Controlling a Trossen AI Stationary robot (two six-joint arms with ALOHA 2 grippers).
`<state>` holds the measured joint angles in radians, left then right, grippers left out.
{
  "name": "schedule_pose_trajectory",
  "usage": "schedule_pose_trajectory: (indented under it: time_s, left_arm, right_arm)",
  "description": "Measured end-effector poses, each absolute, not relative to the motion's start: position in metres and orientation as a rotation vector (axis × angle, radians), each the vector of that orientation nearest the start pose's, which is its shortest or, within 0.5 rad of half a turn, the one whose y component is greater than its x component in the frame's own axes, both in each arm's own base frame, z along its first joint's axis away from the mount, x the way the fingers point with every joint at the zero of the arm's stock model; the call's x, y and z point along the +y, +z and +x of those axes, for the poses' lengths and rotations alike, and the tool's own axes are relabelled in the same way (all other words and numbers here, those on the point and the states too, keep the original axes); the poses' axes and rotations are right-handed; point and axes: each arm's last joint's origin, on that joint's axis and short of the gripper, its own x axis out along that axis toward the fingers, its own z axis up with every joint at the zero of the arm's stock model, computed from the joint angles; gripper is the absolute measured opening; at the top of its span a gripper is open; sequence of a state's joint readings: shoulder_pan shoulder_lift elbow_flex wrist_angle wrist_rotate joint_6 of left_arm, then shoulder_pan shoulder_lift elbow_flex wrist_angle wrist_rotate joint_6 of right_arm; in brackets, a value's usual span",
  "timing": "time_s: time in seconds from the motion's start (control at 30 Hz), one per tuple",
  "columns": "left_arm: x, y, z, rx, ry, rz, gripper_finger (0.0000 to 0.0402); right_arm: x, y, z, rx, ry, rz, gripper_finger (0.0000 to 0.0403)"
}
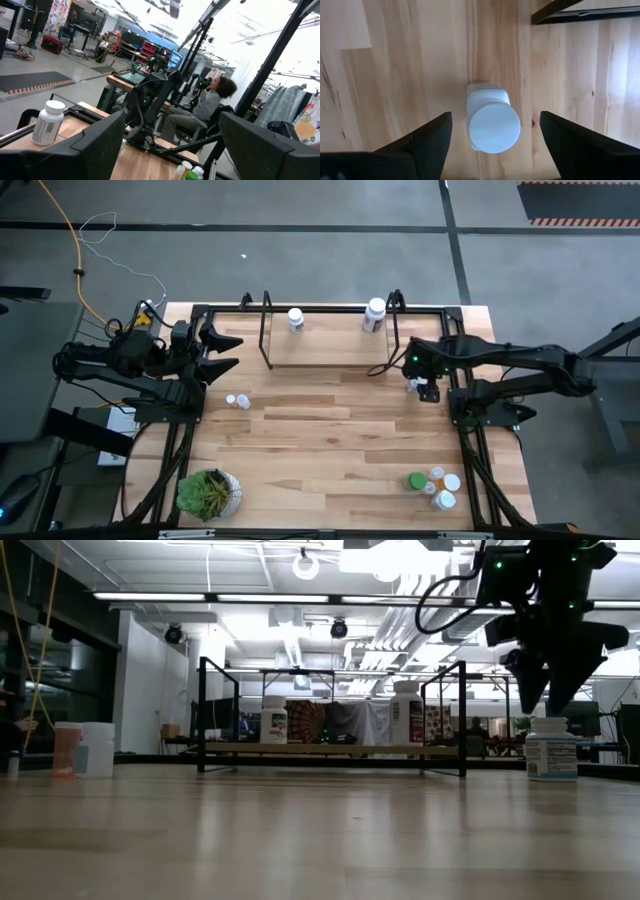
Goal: Pick and place medicine bottles onto shelf by color
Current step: Put the white pill bottle on the shelf
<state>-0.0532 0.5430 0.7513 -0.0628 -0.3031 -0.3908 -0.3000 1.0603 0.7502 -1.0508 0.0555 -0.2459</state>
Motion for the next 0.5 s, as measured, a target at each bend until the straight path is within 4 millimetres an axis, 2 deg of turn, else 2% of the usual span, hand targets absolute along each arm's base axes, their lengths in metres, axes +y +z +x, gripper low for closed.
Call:
schedule_pose_trajectory:
  time_s: [0.37,0.5]
  left_arm:
    - [0.002,0.363,0.116,-0.190,0.218,-0.414,0.0314]
    - [0.002,0.363,0.116,-0.190,0.218,-0.414,0.0314]
  right_arm:
    - [-0.055,0.199,0.170,1.522,-0.093,-0.018,0.0293]
    - [-0.057,0.191,0.175,1.568,-0.082,-0.034,0.0278]
